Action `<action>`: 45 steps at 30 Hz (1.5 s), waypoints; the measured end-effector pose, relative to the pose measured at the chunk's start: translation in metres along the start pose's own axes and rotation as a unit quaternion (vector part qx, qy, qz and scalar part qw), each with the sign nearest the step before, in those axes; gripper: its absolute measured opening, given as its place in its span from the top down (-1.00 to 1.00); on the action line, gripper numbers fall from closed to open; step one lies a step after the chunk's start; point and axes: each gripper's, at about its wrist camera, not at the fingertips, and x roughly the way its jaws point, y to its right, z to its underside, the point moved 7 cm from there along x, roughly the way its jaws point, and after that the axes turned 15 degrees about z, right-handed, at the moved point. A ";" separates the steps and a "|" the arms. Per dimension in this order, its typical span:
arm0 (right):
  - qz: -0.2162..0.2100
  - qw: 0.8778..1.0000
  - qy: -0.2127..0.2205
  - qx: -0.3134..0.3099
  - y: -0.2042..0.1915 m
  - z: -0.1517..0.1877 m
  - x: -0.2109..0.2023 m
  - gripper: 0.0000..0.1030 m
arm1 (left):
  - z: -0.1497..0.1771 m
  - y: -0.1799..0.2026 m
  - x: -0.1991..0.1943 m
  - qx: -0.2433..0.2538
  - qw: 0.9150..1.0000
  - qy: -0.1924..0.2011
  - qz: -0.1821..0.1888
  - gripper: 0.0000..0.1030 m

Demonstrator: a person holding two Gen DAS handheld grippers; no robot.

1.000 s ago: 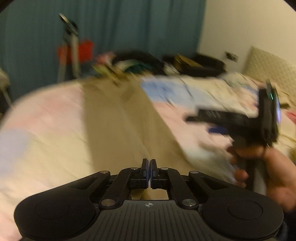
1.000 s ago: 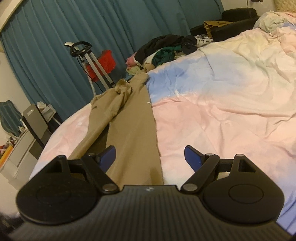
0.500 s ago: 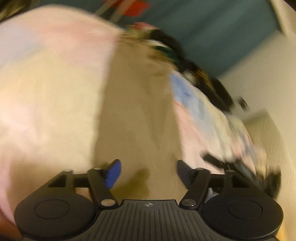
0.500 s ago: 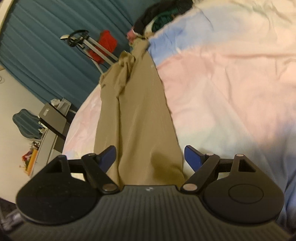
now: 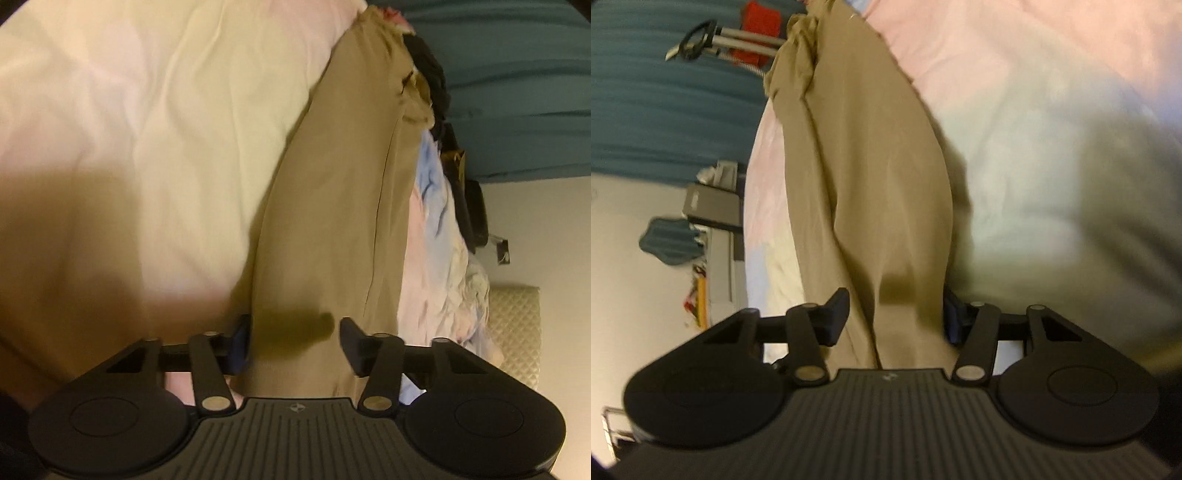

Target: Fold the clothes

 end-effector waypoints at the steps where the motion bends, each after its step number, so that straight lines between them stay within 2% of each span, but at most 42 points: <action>1: 0.010 1.000 0.003 0.000 0.001 0.004 -0.001 -0.04 | 0.002 -0.001 0.001 0.001 1.000 -0.001 -0.004 0.21; 2: 0.021 1.000 0.006 0.000 0.001 0.009 -0.002 0.00 | 0.002 -0.003 0.003 -0.001 1.000 -0.001 -0.006 0.37; 3: 0.031 0.999 0.010 0.000 0.002 0.013 -0.004 0.13 | 0.001 -0.005 0.004 -0.003 1.000 -0.001 -0.008 0.58; 4: 0.042 0.999 0.013 -0.001 0.002 0.017 -0.005 0.23 | 0.001 -0.006 0.006 -0.005 1.000 -0.001 -0.010 0.62; 6: 0.063 0.997 0.029 -0.030 -0.004 0.023 -0.004 0.23 | 0.002 -0.007 0.008 -0.001 1.000 0.002 -0.008 0.81; 8: 0.079 0.994 0.040 -0.056 -0.007 0.025 -0.005 0.23 | 0.004 -0.005 -0.002 0.005 1.000 0.011 -0.001 0.83; 9: 0.080 0.994 0.046 -0.062 -0.009 0.025 -0.007 0.40 | 0.005 -0.005 -0.006 0.008 1.000 0.016 0.003 0.84; 10: 0.079 0.993 0.052 -0.066 -0.011 0.024 -0.010 0.80 | 0.004 -0.004 -0.009 0.009 1.000 0.025 0.010 0.84; 14: 0.037 0.996 0.072 -0.036 -0.007 0.009 -0.033 0.80 | 0.003 0.008 -0.031 0.002 0.998 0.046 0.053 0.86; 16: 0.011 0.995 0.090 -0.030 -0.013 0.001 -0.050 0.81 | 0.001 0.025 -0.041 0.016 0.995 0.049 0.091 0.86; 19: -0.033 0.989 0.133 -0.049 -0.031 -0.005 -0.091 0.81 | 0.003 0.054 -0.061 0.053 0.988 0.060 0.129 0.87; 22: -0.074 0.982 0.161 -0.060 -0.043 -0.002 -0.132 0.82 | 0.016 0.071 -0.083 0.059 0.982 0.070 0.166 0.87; 23: -0.076 0.981 0.166 -0.068 -0.045 0.003 -0.139 0.82 | 0.021 0.076 -0.090 0.061 0.979 0.074 0.177 0.87; 27: -0.083 0.974 0.184 -0.101 -0.052 0.026 -0.167 0.82 | 0.057 0.082 -0.118 0.069 0.976 0.087 0.189 0.87; 32: -0.059 0.977 0.167 -0.116 -0.020 0.073 -0.178 0.82 | 0.106 0.061 -0.145 0.038 0.977 0.088 0.191 0.87; 34: -0.057 0.979 0.160 -0.113 -0.015 0.078 -0.174 0.82 | 0.114 0.055 -0.151 0.034 0.978 0.086 0.187 0.87; 37: -0.055 0.981 0.149 -0.108 -0.007 0.084 -0.169 0.82 | 0.109 0.051 -0.140 0.024 0.978 0.076 0.192 0.87; 39: -0.058 0.982 0.151 -0.098 -0.010 0.075 -0.167 0.82 | 0.105 0.048 -0.133 0.017 0.978 0.069 0.194 0.87; 42: -0.065 0.984 0.145 -0.079 -0.012 0.056 -0.163 0.82 | 0.081 0.058 -0.118 0.025 0.980 0.068 0.184 0.87; 45: -0.070 0.983 0.153 -0.075 -0.034 0.026 -0.155 0.81 | 0.050 0.077 -0.108 0.048 0.981 0.071 0.174 0.87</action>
